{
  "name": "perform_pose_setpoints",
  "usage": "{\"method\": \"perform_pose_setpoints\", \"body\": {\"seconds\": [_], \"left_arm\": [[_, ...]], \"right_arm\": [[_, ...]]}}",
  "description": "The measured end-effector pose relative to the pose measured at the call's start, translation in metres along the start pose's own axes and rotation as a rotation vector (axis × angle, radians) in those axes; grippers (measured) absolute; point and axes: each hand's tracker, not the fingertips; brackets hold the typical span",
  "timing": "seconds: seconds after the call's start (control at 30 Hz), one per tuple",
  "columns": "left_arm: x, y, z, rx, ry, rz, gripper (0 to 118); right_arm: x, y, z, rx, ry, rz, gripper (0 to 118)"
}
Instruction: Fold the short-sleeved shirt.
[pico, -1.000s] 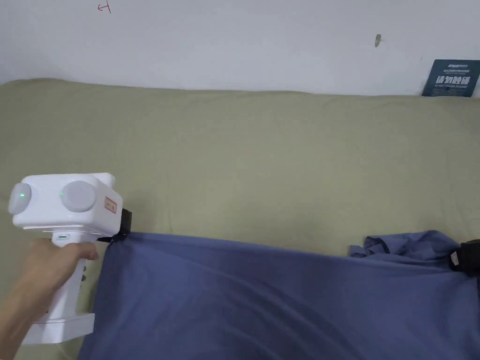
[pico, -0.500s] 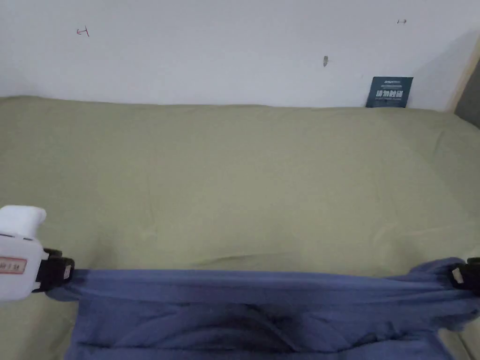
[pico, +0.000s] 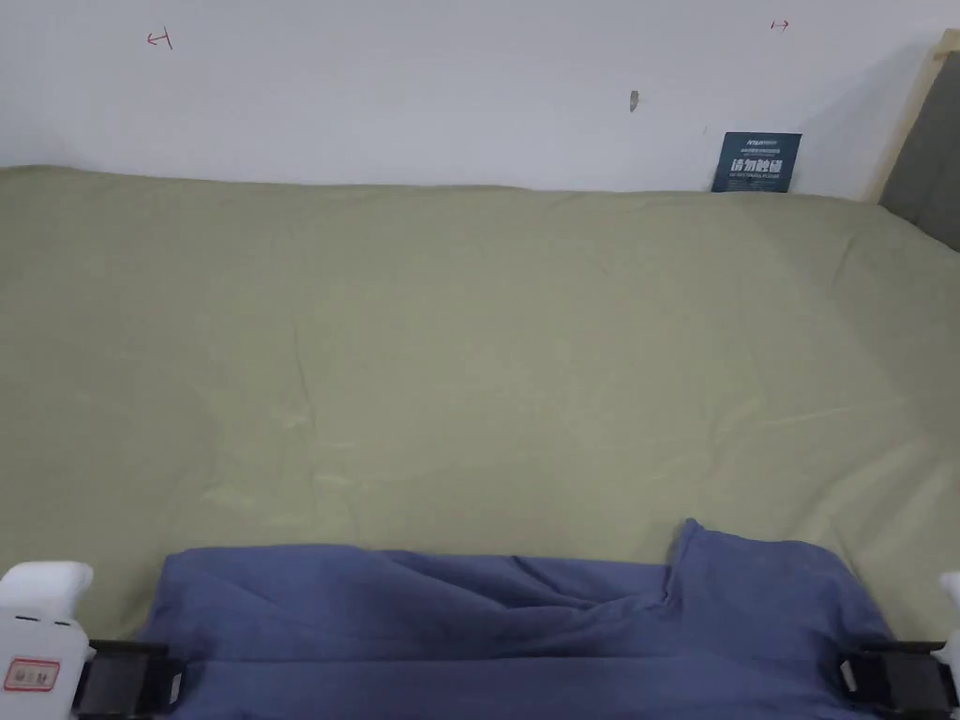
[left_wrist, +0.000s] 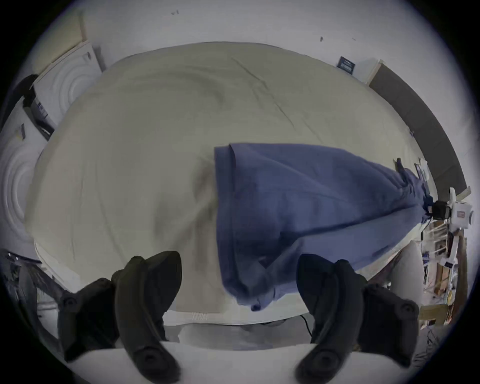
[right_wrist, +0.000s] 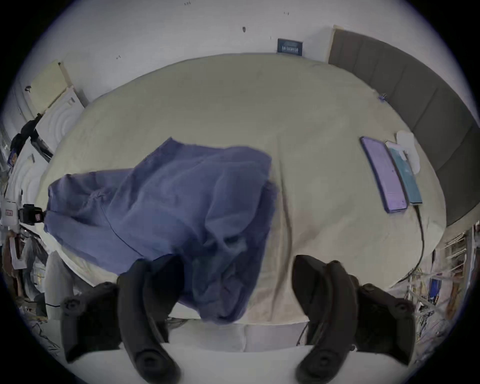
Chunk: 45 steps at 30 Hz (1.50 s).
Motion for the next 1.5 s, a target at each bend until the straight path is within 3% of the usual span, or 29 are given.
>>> {"method": "perform_pose_setpoints", "body": {"seconds": [0.07, 0.1, 0.13, 0.17, 0.33, 0.4, 0.43, 0.47, 0.5, 0.53, 0.57, 0.9, 0.93, 0.97, 1.0, 1.03, 1.2, 1.27, 1.5], "left_arm": [[0.002, 0.004, 0.012, 0.044, -0.034, 0.051, 83], [0.004, 0.007, 0.018, 0.065, -0.058, 0.063, 66], [0.005, 0.012, 0.028, 0.086, -0.080, 0.058, 24], [0.008, 0.015, 0.033, 0.113, -0.093, 0.057, 0], [0.023, 0.019, 0.035, 0.173, -0.183, 0.105, 0], [0.021, 0.014, 0.028, 0.173, -0.195, 0.117, 0], [0.020, 0.011, 0.024, 0.172, -0.207, 0.114, 1], [0.017, 0.008, 0.021, 0.170, -0.219, 0.123, 16], [0.010, 0.006, 0.017, 0.174, -0.233, 0.150, 47], [0.001, 0.005, 0.014, 0.171, -0.248, 0.170, 92], [-0.007, 0.004, 0.011, 0.166, -0.241, 0.178, 101], [-0.033, -0.016, -0.023, 0.009, -0.309, 0.430, 99], [-0.032, -0.018, -0.028, 0.007, -0.379, 0.480, 91], [-0.027, -0.020, -0.029, 0.009, -0.375, 0.498, 69], [-0.020, -0.022, -0.023, 0.053, -0.312, 0.492, 18], [-0.016, -0.021, -0.019, 0.047, -0.320, 0.488, 9], [0.009, -0.016, -0.037, -0.035, -0.296, 0.541, 9], [0.019, -0.013, -0.036, -0.015, -0.218, 0.425, 9], [0.003, -0.002, -0.009, 0.032, -0.258, 0.404, 9]], "right_arm": [[-0.011, -0.002, 0.025, 0.067, -0.031, -0.006, 52], [-0.014, 0.002, 0.035, 0.104, -0.033, -0.007, 30], [-0.017, 0.006, 0.044, 0.138, -0.024, -0.014, 0], [-0.021, 0.009, 0.052, 0.175, -0.001, -0.023, 0], [-0.073, 0.009, 0.068, 0.280, 0.100, -0.081, 0], [-0.093, 0.006, 0.069, 0.272, 0.151, -0.016, 0], [-0.101, 0.004, 0.069, 0.267, 0.132, -0.002, 0], [-0.103, 0.005, 0.063, 0.259, 0.121, 0.025, 0], [-0.108, 0.004, 0.061, 0.252, 0.123, 0.047, 0], [-0.111, 0.003, 0.059, 0.243, 0.127, 0.061, 0], [-0.113, 0.002, 0.057, 0.238, 0.124, 0.059, 0], [-0.130, -0.001, 0.029, 0.168, 0.146, 0.044, 0], [-0.132, 0.000, 0.027, 0.159, 0.149, 0.048, 0], [-0.134, -0.001, 0.025, 0.151, 0.155, 0.049, 0], [-0.136, -0.002, 0.023, 0.147, 0.158, 0.049, 0], [-0.137, -0.002, 0.022, 0.140, 0.161, 0.051, 0], [-0.138, -0.005, 0.013, 0.110, 0.180, 0.021, 0], [-0.135, -0.007, 0.012, 0.115, 0.210, -0.004, 0], [-0.123, 0.000, 0.031, 0.160, 0.199, -0.025, 0]]}}
